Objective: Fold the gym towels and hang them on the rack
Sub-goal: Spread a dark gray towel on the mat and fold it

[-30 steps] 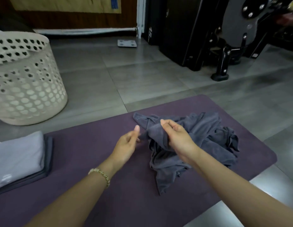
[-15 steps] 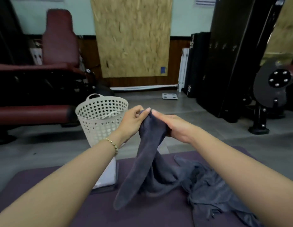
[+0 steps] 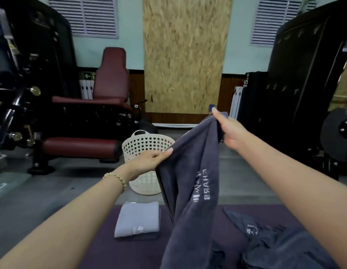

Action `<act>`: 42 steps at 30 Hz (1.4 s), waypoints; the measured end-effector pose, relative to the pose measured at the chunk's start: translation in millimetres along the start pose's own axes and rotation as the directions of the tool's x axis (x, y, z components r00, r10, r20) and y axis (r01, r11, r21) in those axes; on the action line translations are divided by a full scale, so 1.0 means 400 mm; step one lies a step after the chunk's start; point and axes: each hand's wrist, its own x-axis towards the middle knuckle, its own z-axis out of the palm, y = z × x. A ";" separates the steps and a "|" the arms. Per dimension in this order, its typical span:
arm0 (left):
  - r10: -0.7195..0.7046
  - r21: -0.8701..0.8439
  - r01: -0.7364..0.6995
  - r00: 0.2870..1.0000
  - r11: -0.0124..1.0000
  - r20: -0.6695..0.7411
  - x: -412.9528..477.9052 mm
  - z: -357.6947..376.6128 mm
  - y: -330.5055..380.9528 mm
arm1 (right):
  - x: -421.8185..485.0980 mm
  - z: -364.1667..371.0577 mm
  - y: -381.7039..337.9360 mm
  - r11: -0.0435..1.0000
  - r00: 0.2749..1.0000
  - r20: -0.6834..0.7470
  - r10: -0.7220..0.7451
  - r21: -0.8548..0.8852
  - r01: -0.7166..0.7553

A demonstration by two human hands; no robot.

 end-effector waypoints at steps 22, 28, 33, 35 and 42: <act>0.281 0.008 -0.313 0.840 0.950 -0.463 0.038 -0.136 0.176 | -0.010 0.047 0.092 0.947 0.996 0.025 -0.089 -0.309 0.092; 0.127 -0.043 -0.146 0.944 0.988 -0.304 0.053 0.005 -0.056 | -0.018 -0.082 0.206 0.961 0.994 -0.113 0.004 -0.274 -0.035; 0.063 -0.020 -0.067 0.987 0.998 -0.146 0.055 0.180 -0.183 | -0.054 -0.190 0.362 0.924 0.988 -0.114 0.108 -0.355 -0.142; 0.014 -0.037 -0.017 0.996 0.999 -0.084 0.064 0.237 -0.235 | -0.055 -0.232 0.438 0.921 0.980 -0.125 0.155 -0.341 -0.190; -0.180 0.074 0.174 0.980 0.982 0.080 0.152 0.420 -0.464 | -0.017 -0.382 0.724 0.801 0.869 -0.047 0.492 -0.367 -0.473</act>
